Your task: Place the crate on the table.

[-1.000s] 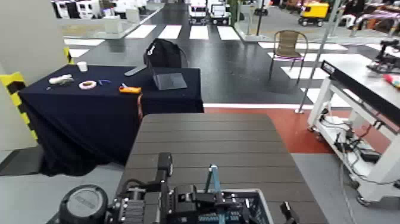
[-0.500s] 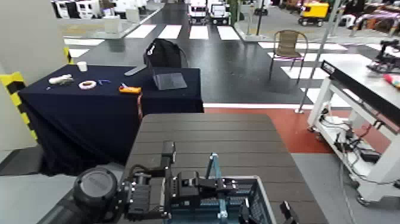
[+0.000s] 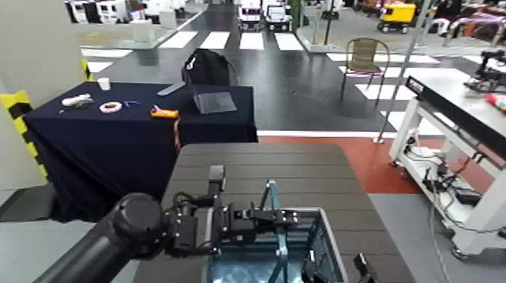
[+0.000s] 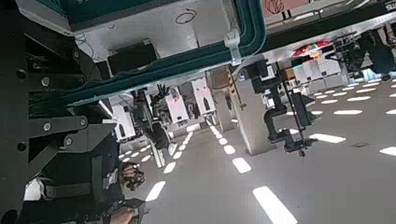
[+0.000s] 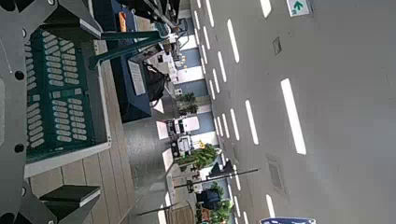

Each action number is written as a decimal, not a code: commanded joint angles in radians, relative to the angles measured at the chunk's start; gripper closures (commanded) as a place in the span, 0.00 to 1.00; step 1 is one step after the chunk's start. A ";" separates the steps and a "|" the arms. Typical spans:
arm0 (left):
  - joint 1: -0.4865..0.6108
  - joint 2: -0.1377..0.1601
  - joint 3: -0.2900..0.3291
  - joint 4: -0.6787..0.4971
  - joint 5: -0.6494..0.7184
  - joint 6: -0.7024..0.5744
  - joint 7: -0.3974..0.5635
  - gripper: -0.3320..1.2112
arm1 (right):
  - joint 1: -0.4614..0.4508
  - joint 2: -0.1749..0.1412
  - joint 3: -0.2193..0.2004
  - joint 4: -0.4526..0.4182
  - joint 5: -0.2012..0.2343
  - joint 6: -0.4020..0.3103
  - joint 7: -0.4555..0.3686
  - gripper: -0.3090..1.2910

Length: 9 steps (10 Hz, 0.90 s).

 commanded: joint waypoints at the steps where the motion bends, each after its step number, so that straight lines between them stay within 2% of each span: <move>1: -0.060 -0.022 -0.046 0.076 -0.031 -0.033 -0.041 1.00 | -0.004 0.000 0.004 0.003 -0.003 -0.005 0.000 0.28; 3: -0.088 -0.045 -0.058 0.128 -0.042 -0.072 -0.070 1.00 | -0.006 0.000 0.006 0.003 -0.005 -0.007 0.000 0.28; 7: -0.160 -0.093 -0.095 0.270 -0.142 -0.158 -0.200 1.00 | -0.007 0.000 0.009 0.006 -0.006 -0.015 0.000 0.28; 9: -0.168 -0.104 -0.078 0.294 -0.181 -0.187 -0.207 1.00 | -0.009 0.000 0.012 0.008 -0.008 -0.015 0.000 0.28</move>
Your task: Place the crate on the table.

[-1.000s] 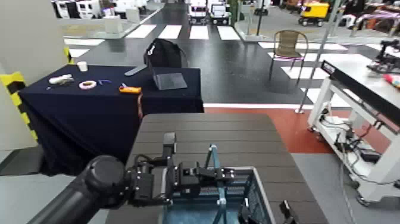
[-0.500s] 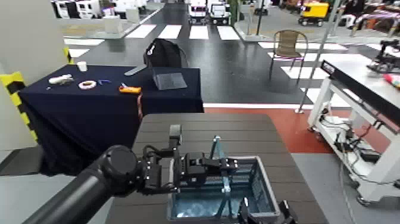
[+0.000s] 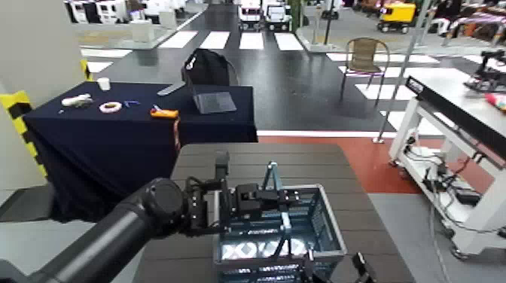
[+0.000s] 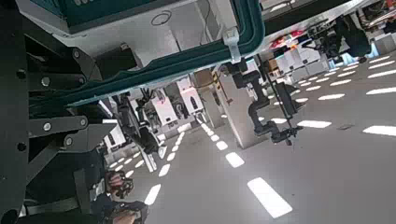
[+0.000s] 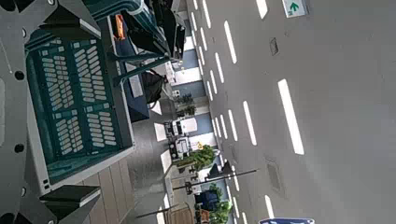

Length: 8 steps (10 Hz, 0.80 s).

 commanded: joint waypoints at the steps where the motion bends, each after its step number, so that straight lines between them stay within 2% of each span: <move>1: -0.014 -0.018 0.021 0.041 -0.062 -0.038 -0.001 1.00 | -0.002 0.000 0.004 0.001 -0.001 -0.001 0.000 0.28; 3: -0.026 -0.030 0.029 0.065 -0.088 -0.072 -0.003 1.00 | -0.002 0.002 0.005 0.002 -0.001 -0.002 0.000 0.28; 6: -0.027 -0.032 0.029 0.065 -0.097 -0.073 -0.007 0.99 | -0.002 0.002 0.005 0.002 -0.003 -0.004 0.000 0.28; 7: -0.027 -0.032 0.029 0.065 -0.097 -0.073 -0.009 0.91 | -0.002 0.002 0.005 0.002 -0.003 -0.005 0.001 0.28; 8: -0.027 -0.032 0.029 0.067 -0.097 -0.075 -0.009 0.91 | -0.002 0.002 0.005 0.002 -0.003 -0.007 0.000 0.28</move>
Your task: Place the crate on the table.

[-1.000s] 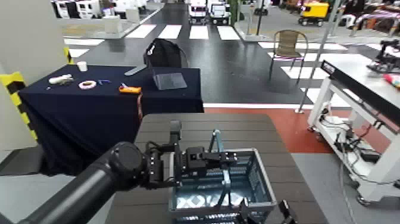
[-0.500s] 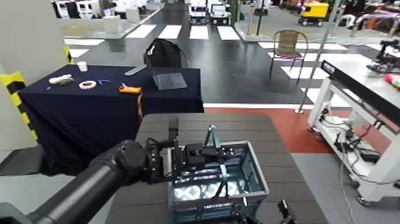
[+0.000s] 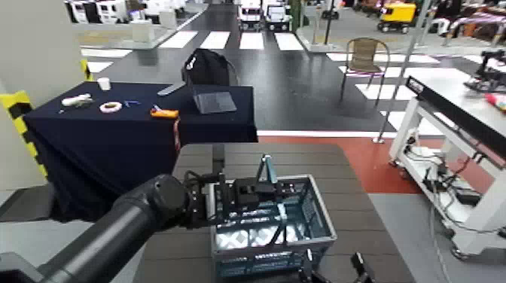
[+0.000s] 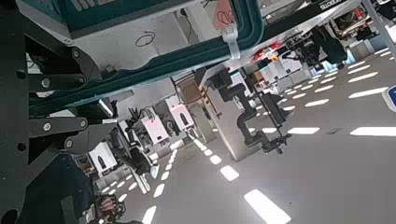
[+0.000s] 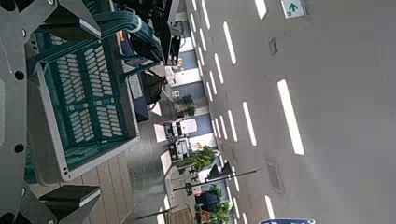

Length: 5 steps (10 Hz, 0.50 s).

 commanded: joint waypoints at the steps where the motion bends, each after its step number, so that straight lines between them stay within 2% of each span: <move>1: 0.001 0.000 0.000 0.006 0.000 -0.010 -0.003 0.91 | 0.000 0.000 0.000 0.000 0.000 -0.004 0.000 0.28; 4: 0.001 -0.003 -0.002 0.012 0.000 -0.026 -0.006 0.90 | -0.003 0.002 0.002 0.005 0.000 -0.012 0.001 0.28; 5: 0.001 -0.003 -0.004 0.021 0.000 -0.040 -0.006 0.84 | -0.003 0.002 0.002 0.006 -0.002 -0.013 0.001 0.28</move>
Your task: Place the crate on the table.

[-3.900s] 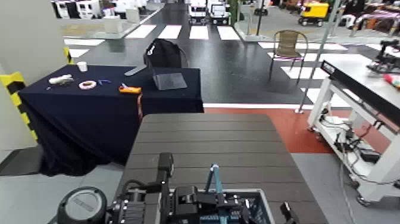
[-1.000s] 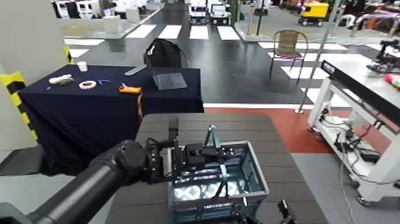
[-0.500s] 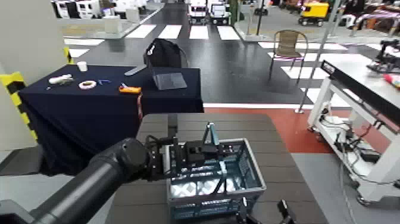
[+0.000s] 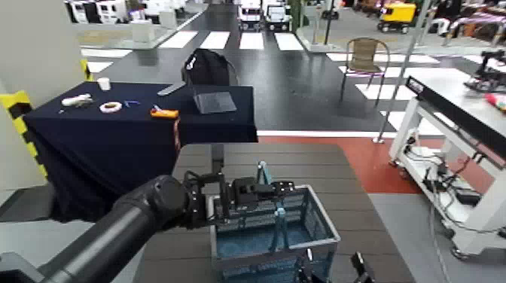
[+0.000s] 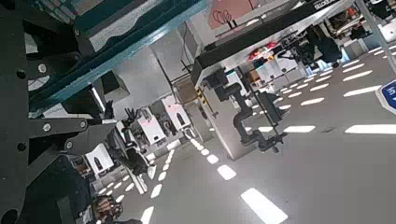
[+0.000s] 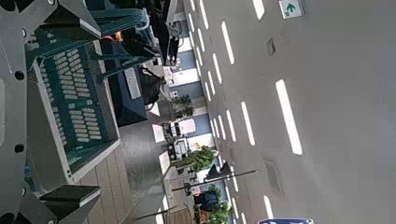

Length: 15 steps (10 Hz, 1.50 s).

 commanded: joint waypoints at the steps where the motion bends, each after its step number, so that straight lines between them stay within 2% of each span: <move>1: 0.001 -0.001 -0.007 0.024 0.000 -0.036 0.002 0.68 | -0.001 0.000 0.000 0.002 -0.002 -0.006 0.000 0.28; 4: 0.007 -0.008 -0.026 0.050 0.012 -0.105 0.002 0.31 | -0.003 0.000 0.002 0.003 -0.005 -0.008 0.003 0.28; 5: 0.007 -0.007 -0.029 0.052 0.011 -0.124 0.003 0.23 | -0.001 0.000 0.002 0.003 -0.005 -0.008 0.003 0.28; 8: 0.007 -0.008 -0.043 0.052 0.009 -0.142 0.002 0.22 | -0.003 0.000 0.002 0.005 -0.008 -0.009 0.006 0.28; 9: 0.008 -0.007 -0.027 0.056 -0.020 -0.153 0.011 0.22 | -0.003 -0.001 0.002 0.005 -0.009 -0.009 0.006 0.28; 10: 0.018 -0.002 0.008 0.056 -0.080 -0.154 0.031 0.22 | -0.001 -0.001 0.000 0.005 -0.011 -0.009 0.008 0.28; 13: 0.036 0.002 0.055 0.052 -0.169 -0.203 0.055 0.23 | 0.002 -0.001 -0.003 0.003 -0.012 -0.009 0.008 0.28; 14: 0.059 0.015 0.111 0.009 -0.252 -0.202 0.086 0.23 | 0.002 -0.001 -0.004 0.003 -0.012 -0.009 0.008 0.28; 15: 0.093 0.038 0.140 -0.056 -0.264 -0.202 0.146 0.24 | 0.002 -0.001 -0.006 0.002 -0.012 -0.009 0.008 0.28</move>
